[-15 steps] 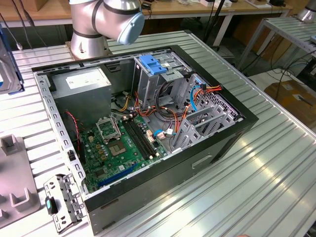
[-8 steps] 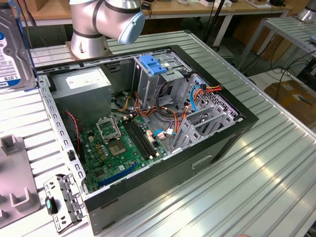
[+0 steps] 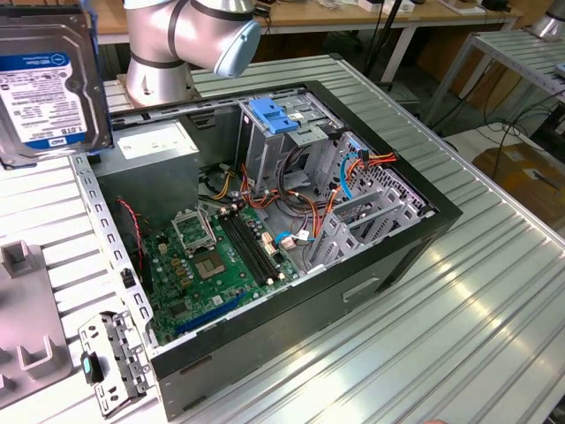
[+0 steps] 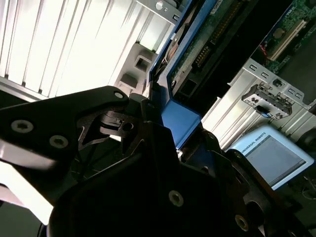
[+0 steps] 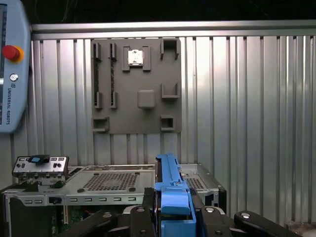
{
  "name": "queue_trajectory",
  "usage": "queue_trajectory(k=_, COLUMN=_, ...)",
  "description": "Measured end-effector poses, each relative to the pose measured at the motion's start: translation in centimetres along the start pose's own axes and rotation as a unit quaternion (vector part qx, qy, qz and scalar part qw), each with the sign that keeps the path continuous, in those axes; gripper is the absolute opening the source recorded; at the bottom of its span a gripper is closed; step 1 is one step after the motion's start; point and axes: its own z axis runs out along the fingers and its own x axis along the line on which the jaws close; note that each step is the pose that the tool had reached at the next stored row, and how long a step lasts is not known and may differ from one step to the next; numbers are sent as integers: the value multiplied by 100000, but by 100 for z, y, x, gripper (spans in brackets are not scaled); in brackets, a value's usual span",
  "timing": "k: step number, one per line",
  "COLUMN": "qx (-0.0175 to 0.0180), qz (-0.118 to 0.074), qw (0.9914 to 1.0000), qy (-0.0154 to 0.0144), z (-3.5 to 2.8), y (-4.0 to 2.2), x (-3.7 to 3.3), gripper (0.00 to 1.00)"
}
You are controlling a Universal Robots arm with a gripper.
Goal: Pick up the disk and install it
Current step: 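Pick up the disk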
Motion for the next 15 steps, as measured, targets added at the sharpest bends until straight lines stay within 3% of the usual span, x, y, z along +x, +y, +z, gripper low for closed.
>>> queue_trajectory(k=1, qx=0, qz=-1, qw=100000, qy=3, z=1, y=-54, x=-2, gripper=37)
queue_trajectory(k=2, qx=-2, qz=-4, qw=100000, qy=17, z=4, y=-181, x=-4, gripper=37)
queue_trajectory(k=3, qx=-5, qz=-1, qw=100000, qy=28, z=5, y=-237, x=-6, gripper=37)
queue_trajectory(k=8, qx=-4, qz=-5, qw=100000, qy=52, z=10, y=-453, x=-11, gripper=37)
queue_trajectory(k=12, qx=-5, qz=-5, qw=100000, qy=64, z=14, y=-666, x=-16, gripper=37)
queue_trajectory(k=15, qx=-1, qz=-4, qw=100000, qy=62, z=16, y=-749, x=-19, gripper=37)
